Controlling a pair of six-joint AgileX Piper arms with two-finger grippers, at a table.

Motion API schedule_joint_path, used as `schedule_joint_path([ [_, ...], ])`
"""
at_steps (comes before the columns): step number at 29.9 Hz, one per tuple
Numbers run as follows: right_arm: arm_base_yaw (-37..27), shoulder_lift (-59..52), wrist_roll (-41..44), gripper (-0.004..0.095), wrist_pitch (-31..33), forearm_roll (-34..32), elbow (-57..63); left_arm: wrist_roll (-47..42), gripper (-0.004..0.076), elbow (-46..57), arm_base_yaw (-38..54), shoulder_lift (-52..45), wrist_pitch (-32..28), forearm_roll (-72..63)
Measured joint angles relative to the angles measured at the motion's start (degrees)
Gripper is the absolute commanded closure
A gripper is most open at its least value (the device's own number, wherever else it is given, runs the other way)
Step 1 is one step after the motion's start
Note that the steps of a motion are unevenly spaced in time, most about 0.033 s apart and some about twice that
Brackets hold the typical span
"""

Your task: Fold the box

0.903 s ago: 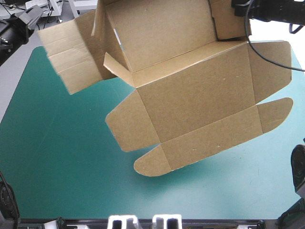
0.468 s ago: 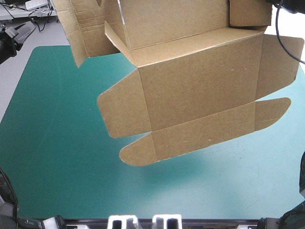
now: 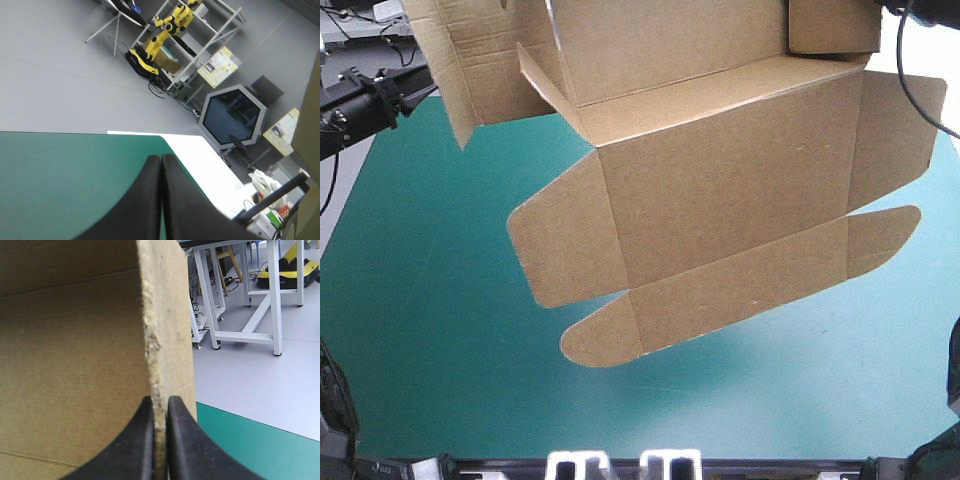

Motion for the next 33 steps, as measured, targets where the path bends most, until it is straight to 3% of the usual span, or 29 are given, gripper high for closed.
schedule_joint_path([
  [6, 1.2, 0.0, 0.2, 0.0917, 0.0, -3.1, 0.0, 5.5, 0.0734, 0.0, -4.4, -0.9, 0.0, 0.1],
  [15, 10.1, 0.3, 0.6, 0.0917, 0.1, -13.8, 0.0, 8.4, 0.0734, -0.1, -6.2, -5.2, 0.7, 1.2],
  [33, 10.7, 1.9, 1.6, 0.0917, 0.0, -16.6, 0.0, 3.5, 0.0734, -0.2, -6.4, -7.4, 0.8, 3.4],
])
